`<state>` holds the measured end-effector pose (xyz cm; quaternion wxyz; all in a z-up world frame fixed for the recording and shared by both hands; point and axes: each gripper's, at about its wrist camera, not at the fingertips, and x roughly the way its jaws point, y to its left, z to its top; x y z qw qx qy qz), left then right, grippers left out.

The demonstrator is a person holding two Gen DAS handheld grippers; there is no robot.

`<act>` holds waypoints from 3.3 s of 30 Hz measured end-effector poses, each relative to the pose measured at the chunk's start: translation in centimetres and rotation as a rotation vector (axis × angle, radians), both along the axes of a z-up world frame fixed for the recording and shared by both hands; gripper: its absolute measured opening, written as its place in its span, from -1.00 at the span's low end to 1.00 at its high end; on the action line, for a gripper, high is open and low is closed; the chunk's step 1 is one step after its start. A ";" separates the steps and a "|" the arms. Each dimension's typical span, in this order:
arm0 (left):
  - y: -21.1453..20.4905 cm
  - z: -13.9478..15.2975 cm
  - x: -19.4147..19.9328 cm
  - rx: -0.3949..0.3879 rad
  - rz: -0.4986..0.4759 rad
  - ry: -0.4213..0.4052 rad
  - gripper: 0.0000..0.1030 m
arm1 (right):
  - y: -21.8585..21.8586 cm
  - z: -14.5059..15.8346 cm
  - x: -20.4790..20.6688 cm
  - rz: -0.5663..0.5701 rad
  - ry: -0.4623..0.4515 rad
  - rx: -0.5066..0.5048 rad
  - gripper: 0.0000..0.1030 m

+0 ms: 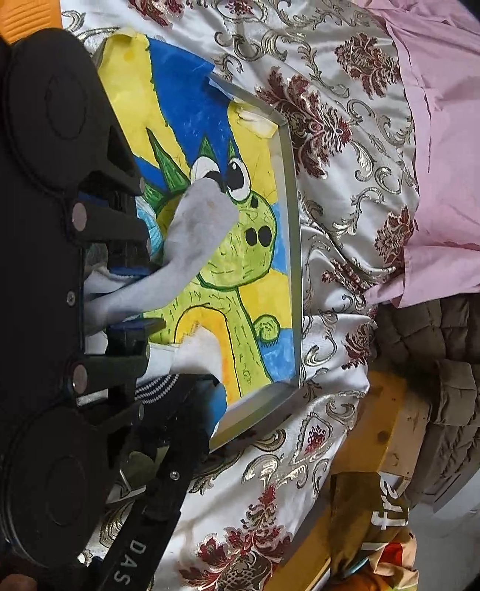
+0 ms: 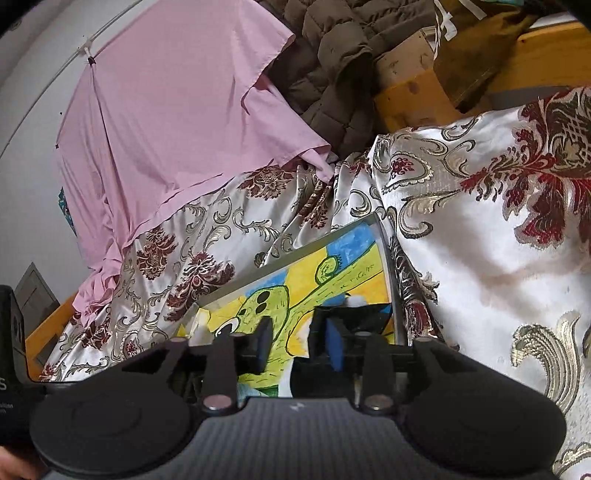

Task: Organize soft objects
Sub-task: 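Carry both socks over the painted tray and open both grippers to drop them, then move both grippers back from the tray toward the striped towel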

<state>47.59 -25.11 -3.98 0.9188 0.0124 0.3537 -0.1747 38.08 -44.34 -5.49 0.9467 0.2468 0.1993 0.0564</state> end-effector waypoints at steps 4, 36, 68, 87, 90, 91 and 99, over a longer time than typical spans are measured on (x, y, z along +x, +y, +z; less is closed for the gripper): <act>0.2 0.4 -0.3 0.011 0.018 -0.001 -0.22 | 0.2 0.8 -0.4 -0.006 -0.011 -0.023 0.00; 10.7 10.2 -15.1 -0.185 0.154 -0.237 0.98 | 5.2 11.1 -13.1 0.062 -0.201 -0.134 0.99; 22.6 8.7 -31.8 -0.079 0.186 -0.385 0.98 | 21.3 8.5 -27.5 0.039 -0.407 -0.470 1.00; 27.0 2.3 -30.8 0.003 0.286 -0.283 0.98 | 23.3 4.2 -24.8 0.166 -0.112 -0.454 1.00; 27.2 1.7 -30.5 0.025 0.297 -0.284 0.99 | 23.1 3.6 -24.2 0.166 -0.073 -0.456 1.00; 27.3 1.4 -30.4 0.032 0.297 -0.283 0.99 | 23.2 3.4 -24.1 0.168 -0.062 -0.458 1.00; 27.4 0.3 -29.6 0.045 0.296 -0.257 0.98 | 24.2 2.1 -23.4 0.185 -0.024 -0.518 1.00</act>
